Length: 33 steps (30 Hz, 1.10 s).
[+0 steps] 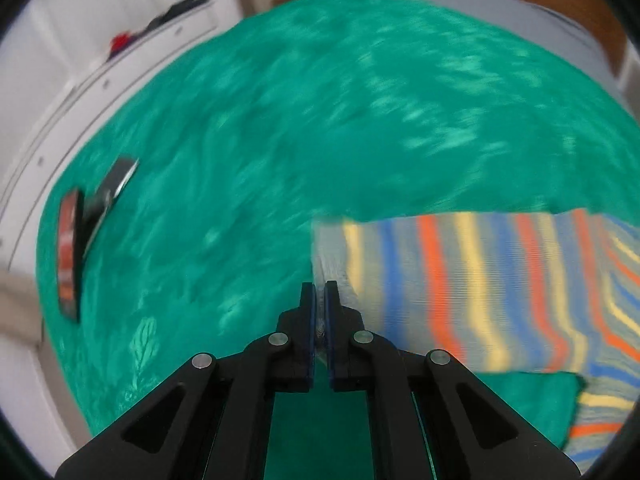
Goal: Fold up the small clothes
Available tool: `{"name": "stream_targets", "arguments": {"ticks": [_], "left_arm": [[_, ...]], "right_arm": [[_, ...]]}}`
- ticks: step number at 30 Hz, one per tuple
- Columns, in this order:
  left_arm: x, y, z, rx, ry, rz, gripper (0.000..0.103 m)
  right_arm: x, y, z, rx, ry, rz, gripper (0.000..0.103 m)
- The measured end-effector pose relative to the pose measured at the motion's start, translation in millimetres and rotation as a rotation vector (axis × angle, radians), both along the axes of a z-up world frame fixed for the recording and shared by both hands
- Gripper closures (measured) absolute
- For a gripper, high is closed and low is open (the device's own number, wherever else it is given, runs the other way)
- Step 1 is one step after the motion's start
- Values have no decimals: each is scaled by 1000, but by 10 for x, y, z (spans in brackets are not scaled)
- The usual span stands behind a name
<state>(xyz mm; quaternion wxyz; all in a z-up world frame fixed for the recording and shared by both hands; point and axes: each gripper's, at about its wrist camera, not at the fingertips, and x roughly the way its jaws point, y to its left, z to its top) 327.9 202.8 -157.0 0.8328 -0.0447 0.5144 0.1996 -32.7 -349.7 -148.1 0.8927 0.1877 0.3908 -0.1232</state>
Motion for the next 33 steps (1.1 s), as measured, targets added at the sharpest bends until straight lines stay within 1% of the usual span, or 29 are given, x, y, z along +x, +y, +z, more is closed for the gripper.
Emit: {"name": "stream_targets", "arguments": {"ticks": [3, 8, 12, 15, 17, 18, 19, 21, 23, 25, 26, 27, 29, 30, 31, 32, 33], "left_arm": [[-144, 128, -118, -43, 20, 21, 102], [-186, 65, -193, -34, 33, -26, 102], [-267, 175, -205, -51, 38, -13, 102], [-292, 271, -259, -44, 51, -3, 102], [-308, 291, -247, -53, 46, -3, 102], [-315, 304, -229, -71, 40, -4, 102], [-343, 320, -202, -91, 24, -5, 101], [-451, 335, -103, -88, -15, -14, 99], [-642, 272, 35, -116, -78, -85, 81], [-861, 104, 158, -161, -147, -217, 33], [-952, -1, 199, -172, -177, -280, 25], [-1068, -176, 231, -178, -216, -366, 17], [-1147, -416, 205, -199, -229, -479, 15], [-1142, -595, 137, -227, -215, -559, 14], [-1122, -721, 68, -237, -206, -607, 14], [-1085, -861, -28, -233, -192, -656, 14], [-1042, -981, -120, -211, -175, -691, 14]], "right_arm": [[11, 25, -23, -9, 11, -6, 58], [61, 72, -54, -24, 28, 0, 58], [66, 96, -65, -36, 35, -4, 58], [64, 87, -69, -35, 39, -10, 58], [61, 73, -64, -32, 39, -16, 58], [55, 67, -55, -34, 37, -20, 58], [44, 62, -42, -37, 35, -28, 58], [23, 48, -12, -46, 34, -42, 56], [-20, 42, 36, -62, 29, -60, 44], [-74, 32, 113, -85, 12, -78, 43], [-89, 28, 147, -98, 8, -84, 43], [-102, 23, 181, -111, 3, -92, 42], [-124, 19, 232, -141, 0, -108, 38], [-129, 25, 248, -159, 5, -116, 38], [-136, 36, 258, -178, 11, -124, 38], [-145, 50, 257, -192, 15, -128, 38], [-158, 82, 250, -214, 23, -132, 38]]}}
